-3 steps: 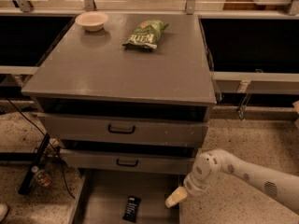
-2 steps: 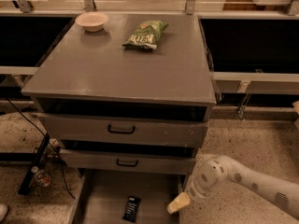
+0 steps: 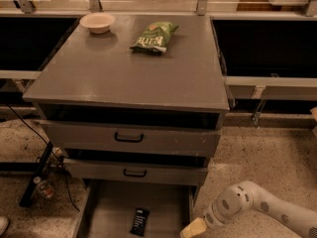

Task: Pick rxbar blueberry from bottom drawer and place on counter

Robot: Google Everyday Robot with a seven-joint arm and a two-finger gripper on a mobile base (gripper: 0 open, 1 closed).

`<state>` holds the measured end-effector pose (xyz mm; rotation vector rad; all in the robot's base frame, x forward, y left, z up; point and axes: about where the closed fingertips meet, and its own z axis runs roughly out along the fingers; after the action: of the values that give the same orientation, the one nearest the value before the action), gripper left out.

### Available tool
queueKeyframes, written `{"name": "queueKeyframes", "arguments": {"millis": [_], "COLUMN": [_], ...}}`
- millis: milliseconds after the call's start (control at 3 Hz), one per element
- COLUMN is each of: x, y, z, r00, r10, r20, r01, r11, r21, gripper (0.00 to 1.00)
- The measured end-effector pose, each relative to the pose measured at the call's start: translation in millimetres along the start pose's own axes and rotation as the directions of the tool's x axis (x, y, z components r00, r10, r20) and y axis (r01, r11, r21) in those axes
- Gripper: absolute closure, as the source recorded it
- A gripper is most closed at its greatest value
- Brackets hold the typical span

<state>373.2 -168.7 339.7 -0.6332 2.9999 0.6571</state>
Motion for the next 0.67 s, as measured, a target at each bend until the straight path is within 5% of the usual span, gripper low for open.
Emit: {"name": "queueKeyframes", "arguments": {"millis": [667], "x": [-57.4], "y": [11.8], "z": [37.9], "r00": [0.994], "r10": [0.042], "r20": [0.099], "r01": [-0.037], "r11": [0.9984], "r21": [-0.043], "gripper": [0.0]}}
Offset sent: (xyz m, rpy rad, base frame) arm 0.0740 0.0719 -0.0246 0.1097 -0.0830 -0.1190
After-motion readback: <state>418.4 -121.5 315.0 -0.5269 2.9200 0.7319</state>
